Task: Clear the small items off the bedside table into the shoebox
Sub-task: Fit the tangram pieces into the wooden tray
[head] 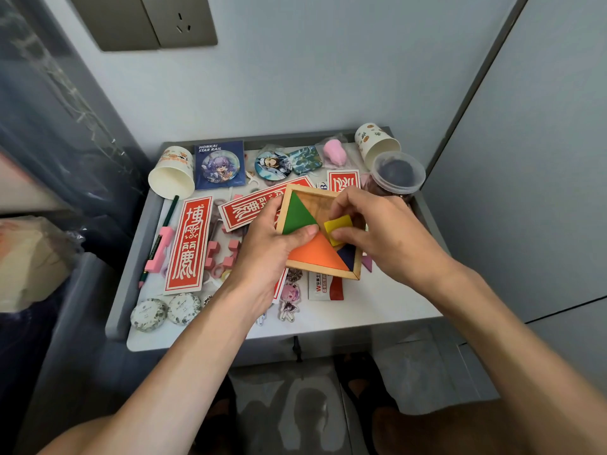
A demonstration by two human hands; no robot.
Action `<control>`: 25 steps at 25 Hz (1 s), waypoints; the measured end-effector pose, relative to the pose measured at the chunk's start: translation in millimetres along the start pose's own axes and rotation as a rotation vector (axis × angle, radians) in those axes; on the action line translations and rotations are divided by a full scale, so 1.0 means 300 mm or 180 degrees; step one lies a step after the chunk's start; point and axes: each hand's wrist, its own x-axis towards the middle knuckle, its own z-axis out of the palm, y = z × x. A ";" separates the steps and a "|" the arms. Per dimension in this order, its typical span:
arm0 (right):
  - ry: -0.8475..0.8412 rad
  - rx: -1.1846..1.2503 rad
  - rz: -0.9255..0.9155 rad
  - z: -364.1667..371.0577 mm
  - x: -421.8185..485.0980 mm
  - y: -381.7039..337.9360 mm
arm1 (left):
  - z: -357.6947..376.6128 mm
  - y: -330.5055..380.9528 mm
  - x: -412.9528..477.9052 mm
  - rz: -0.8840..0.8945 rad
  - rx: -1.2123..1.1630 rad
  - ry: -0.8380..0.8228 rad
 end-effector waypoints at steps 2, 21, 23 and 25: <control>0.0115 -0.0210 -0.0100 -0.003 0.006 0.006 | -0.001 0.002 0.000 -0.0048 -0.0025 -0.0025; 0.0460 -0.0065 -0.0242 -0.011 0.004 0.019 | 0.018 0.007 -0.017 -0.0137 -0.0038 0.0459; 0.1037 0.0287 0.0130 -0.061 0.003 0.056 | 0.008 0.011 -0.011 -0.0133 -0.0039 0.0579; 0.1183 0.0044 0.0684 -0.102 -0.012 0.123 | 0.002 0.013 -0.009 -0.0134 -0.0034 0.0646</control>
